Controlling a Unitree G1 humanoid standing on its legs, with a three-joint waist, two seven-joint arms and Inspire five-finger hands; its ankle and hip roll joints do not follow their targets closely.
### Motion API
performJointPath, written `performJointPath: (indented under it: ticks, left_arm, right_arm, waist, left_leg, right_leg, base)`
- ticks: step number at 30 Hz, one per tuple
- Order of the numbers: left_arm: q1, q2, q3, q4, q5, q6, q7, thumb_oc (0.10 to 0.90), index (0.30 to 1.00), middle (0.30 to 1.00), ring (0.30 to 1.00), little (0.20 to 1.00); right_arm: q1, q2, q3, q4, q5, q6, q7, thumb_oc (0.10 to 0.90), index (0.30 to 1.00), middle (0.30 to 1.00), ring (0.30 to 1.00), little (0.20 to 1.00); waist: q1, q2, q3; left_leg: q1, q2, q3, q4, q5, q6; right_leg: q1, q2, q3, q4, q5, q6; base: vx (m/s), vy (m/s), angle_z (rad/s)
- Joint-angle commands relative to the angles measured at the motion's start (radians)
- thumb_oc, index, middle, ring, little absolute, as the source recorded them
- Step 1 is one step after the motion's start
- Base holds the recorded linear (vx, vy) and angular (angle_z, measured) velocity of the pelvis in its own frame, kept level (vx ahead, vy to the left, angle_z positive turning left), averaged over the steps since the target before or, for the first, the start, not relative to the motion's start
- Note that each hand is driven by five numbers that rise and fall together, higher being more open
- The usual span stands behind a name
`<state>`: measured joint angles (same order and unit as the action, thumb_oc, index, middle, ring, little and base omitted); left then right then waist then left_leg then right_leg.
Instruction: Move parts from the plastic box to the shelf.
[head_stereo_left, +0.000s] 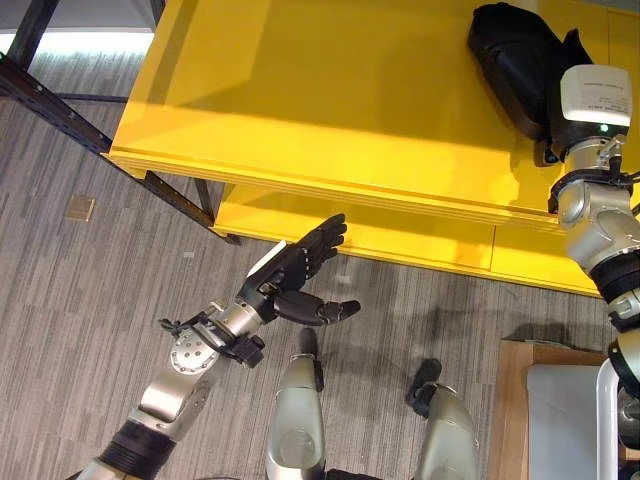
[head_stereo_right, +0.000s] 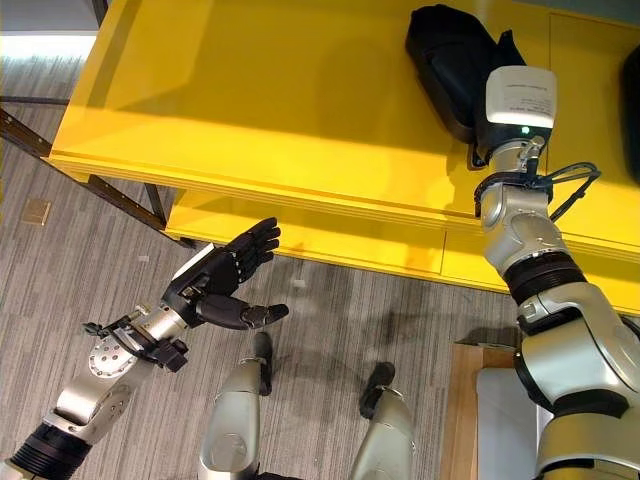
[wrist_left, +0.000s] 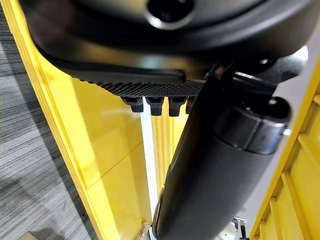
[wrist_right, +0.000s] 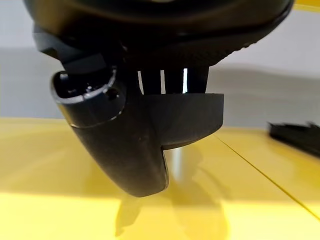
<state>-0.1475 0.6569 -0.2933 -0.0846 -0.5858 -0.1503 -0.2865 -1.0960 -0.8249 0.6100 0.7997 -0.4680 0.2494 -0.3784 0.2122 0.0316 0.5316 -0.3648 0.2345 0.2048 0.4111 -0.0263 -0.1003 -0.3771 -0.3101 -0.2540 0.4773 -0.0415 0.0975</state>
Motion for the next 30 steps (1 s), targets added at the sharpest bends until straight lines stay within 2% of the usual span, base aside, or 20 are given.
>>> performJointPath:
  ticks: [1, 4, 10, 15, 18, 22, 23, 25, 28, 30]
  left_arm:
    - [-0.088, 0.014, -0.004, -0.095, -0.059, -0.069, 0.009, 0.900, 1.000, 1.000, 1.000, 1.000]
    - [-0.094, 0.013, -0.008, -0.090, -0.068, -0.069, 0.005, 0.900, 1.000, 1.000, 1.000, 1.000]
    - [-0.097, 0.010, -0.006, -0.093, -0.077, -0.071, 0.013, 0.900, 1.000, 1.000, 1.000, 1.000]
    - [-0.104, 0.012, -0.010, -0.084, -0.082, -0.070, 0.018, 0.900, 1.000, 1.000, 1.000, 1.000]
    - [-0.106, 0.017, -0.009, -0.086, -0.089, -0.073, 0.020, 0.900, 1.000, 1.000, 1.000, 1.000]
    - [-0.116, 0.011, -0.012, -0.085, -0.115, -0.051, 0.012, 0.900, 1.000, 1.000, 1.000, 1.000]
    - [-0.116, 0.003, -0.015, -0.084, -0.127, -0.050, 0.009, 0.900, 1.000, 1.000, 1.000, 1.000]
    - [-0.117, -0.004, -0.017, -0.081, -0.131, -0.057, 0.006, 0.900, 1.000, 1.000, 1.000, 1.000]
    - [-0.120, -0.008, -0.022, -0.082, -0.130, -0.060, 0.007, 0.900, 1.000, 1.000, 1.000, 1.000]
    - [-0.126, -0.013, -0.027, -0.086, -0.129, -0.050, 0.017, 0.900, 1.000, 1.000, 1.000, 1.000]
  right_arm:
    - [-0.147, -0.039, -0.053, -0.008, -0.034, 0.047, -0.089, 0.400, 0.300, 0.300, 0.300, 0.300]
    - [-0.150, -0.038, -0.046, 0.008, -0.071, 0.042, -0.080, 0.400, 0.300, 0.300, 0.300, 0.300]
    - [-0.146, -0.033, -0.039, -0.001, -0.050, 0.039, -0.083, 0.400, 0.300, 0.300, 0.300, 0.300]
    - [-0.138, -0.011, -0.052, 0.009, 0.042, 0.069, -0.118, 0.400, 0.300, 0.300, 0.300, 0.300]
    - [-0.133, 0.000, -0.069, 0.016, 0.084, 0.056, -0.126, 0.400, 0.300, 0.300, 0.300, 0.300]
    - [-0.133, 0.020, -0.078, 0.018, 0.038, 0.049, -0.133, 0.400, 0.300, 0.300, 0.300, 0.300]
    - [-0.135, 0.028, -0.078, 0.023, 0.039, 0.068, -0.133, 0.400, 0.300, 0.300, 0.300, 0.300]
    - [-0.123, 0.036, -0.082, 0.037, 0.114, 0.079, -0.148, 0.400, 0.300, 0.300, 0.300, 0.300]
    - [-0.105, 0.046, -0.090, 0.047, 0.210, 0.059, -0.158, 0.400, 0.300, 0.300, 0.300, 0.300]
    - [-0.086, 0.075, -0.128, 0.040, 0.350, 0.045, -0.201, 0.400, 0.300, 0.300, 0.300, 0.300]
  waist:
    - [-0.002, 0.004, -0.013]
    - [-0.004, 0.007, -0.012]
    - [-0.008, 0.011, -0.012]
    - [-0.009, 0.014, -0.012]
    - [-0.009, 0.015, -0.012]
    - [-0.009, 0.018, -0.012]
    - [-0.010, 0.019, -0.012]
    - [-0.010, 0.019, -0.012]
    - [-0.012, 0.019, -0.012]
    - [-0.015, 0.019, -0.012]
  left_leg:
    - [0.020, -0.037, -0.043, -0.014, -0.040, 0.013]
    - [0.018, -0.037, -0.042, -0.014, -0.041, 0.015]
    - [0.015, -0.038, -0.038, -0.017, -0.038, 0.016]
    - [0.011, -0.040, -0.037, -0.013, -0.041, 0.018]
    - [0.010, -0.042, -0.036, -0.014, -0.042, 0.018]
    - [0.009, -0.043, -0.036, -0.013, -0.044, 0.018]
    - [0.010, -0.044, -0.036, -0.011, -0.045, 0.017]
    - [0.014, -0.045, -0.035, -0.014, -0.045, 0.019]
    - [0.020, -0.045, -0.033, -0.020, -0.042, 0.020]
    - [0.024, -0.045, -0.031, -0.019, -0.043, 0.020]
  right_leg:
    - [0.014, 0.055, -0.040, 0.111, -0.144, -0.030]
    - [0.011, 0.054, -0.036, 0.112, -0.144, -0.030]
    - [0.005, 0.050, -0.031, 0.111, -0.142, -0.027]
    - [-0.003, 0.047, -0.028, 0.118, -0.143, -0.027]
    - [-0.005, 0.046, -0.027, 0.118, -0.144, -0.026]
    - [-0.006, 0.046, -0.026, 0.120, -0.145, -0.026]
    - [-0.002, 0.048, -0.025, 0.118, -0.146, -0.027]
    - [0.001, 0.050, -0.024, 0.116, -0.146, -0.028]
    - [0.006, 0.051, -0.023, 0.111, -0.144, -0.028]
    - [0.011, 0.052, -0.022, 0.110, -0.145, -0.029]
  base:
    - [0.00, 0.000, 0.00]
    - [0.00, 0.000, 0.00]
    - [0.01, 0.030, -0.01]
    - [0.00, 0.000, 0.00]
    - [0.00, 0.000, 0.00]
    - [0.00, 0.010, 0.00]
    - [0.01, 0.038, 0.01]
    - [0.01, 0.022, 0.00]
    - [0.00, 0.000, 0.00]
    - [0.00, 0.000, 0.00]
